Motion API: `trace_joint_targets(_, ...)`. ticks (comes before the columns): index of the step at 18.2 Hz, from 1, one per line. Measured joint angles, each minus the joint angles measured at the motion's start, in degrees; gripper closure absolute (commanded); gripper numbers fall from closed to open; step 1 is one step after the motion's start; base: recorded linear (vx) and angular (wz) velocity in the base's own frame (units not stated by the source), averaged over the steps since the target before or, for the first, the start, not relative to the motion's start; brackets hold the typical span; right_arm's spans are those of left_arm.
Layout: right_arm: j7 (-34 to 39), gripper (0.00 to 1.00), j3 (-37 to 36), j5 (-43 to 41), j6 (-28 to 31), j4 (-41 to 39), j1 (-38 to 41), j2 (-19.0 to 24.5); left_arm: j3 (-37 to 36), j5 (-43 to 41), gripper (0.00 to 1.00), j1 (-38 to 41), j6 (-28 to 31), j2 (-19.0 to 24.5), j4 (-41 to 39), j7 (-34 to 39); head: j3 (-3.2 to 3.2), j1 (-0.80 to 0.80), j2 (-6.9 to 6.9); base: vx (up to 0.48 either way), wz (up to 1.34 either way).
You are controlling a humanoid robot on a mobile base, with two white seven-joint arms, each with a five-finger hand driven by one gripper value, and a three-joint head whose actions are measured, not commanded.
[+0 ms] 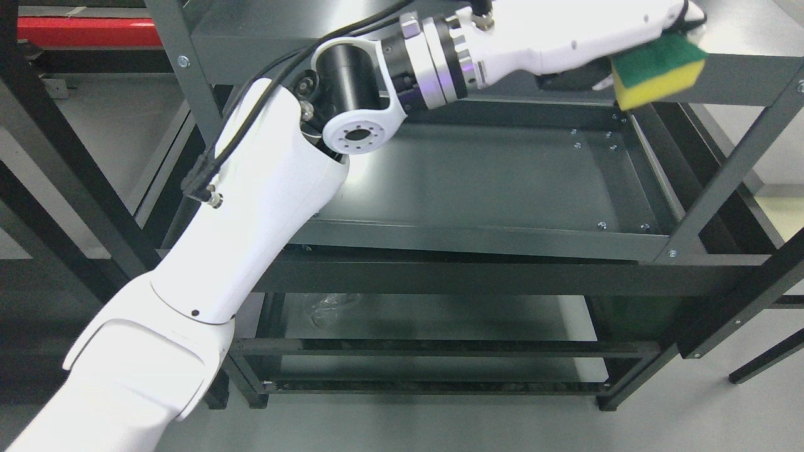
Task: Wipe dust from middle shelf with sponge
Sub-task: 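Push the sponge back across the shelf away from the robot, then wipe the sponge back toward the robot along the shelf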
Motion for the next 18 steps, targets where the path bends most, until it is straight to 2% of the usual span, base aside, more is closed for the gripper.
trace_joint_targets(4,0.0,0.0,0.0,0.0,0.0,0.0,0.0,0.0,-3.8,-1.8,1.0,0.0,-0.3,-0.1,0.5,0.0,0.0,0.0,0.0,0.0,0.0)
trace_joint_targets(9,0.0,0.0,0.0,0.0,0.0,0.0,0.0,0.0,-2.5,-2.8,1.0,3.0,-5.1,-0.3,0.6,-1.2,0.0,0.0,0.0,0.0,0.0)
trace_joint_targets(13,0.0,0.0,0.0,0.0,0.0,0.0,0.0,0.0,2.8,-3.0,1.0,6.6,-9.3,0.6,0.0,-3.6,0.0,0.0,0.0,0.0,0.0)
trace_joint_targets(18,0.0,0.0,0.0,0.0,0.0,0.0,0.0,0.0,15.1,-2.9,1.0,12.3,-10.6,2.5,-1.0,-10.5,0.0,0.0,0.0,0.0,0.0)
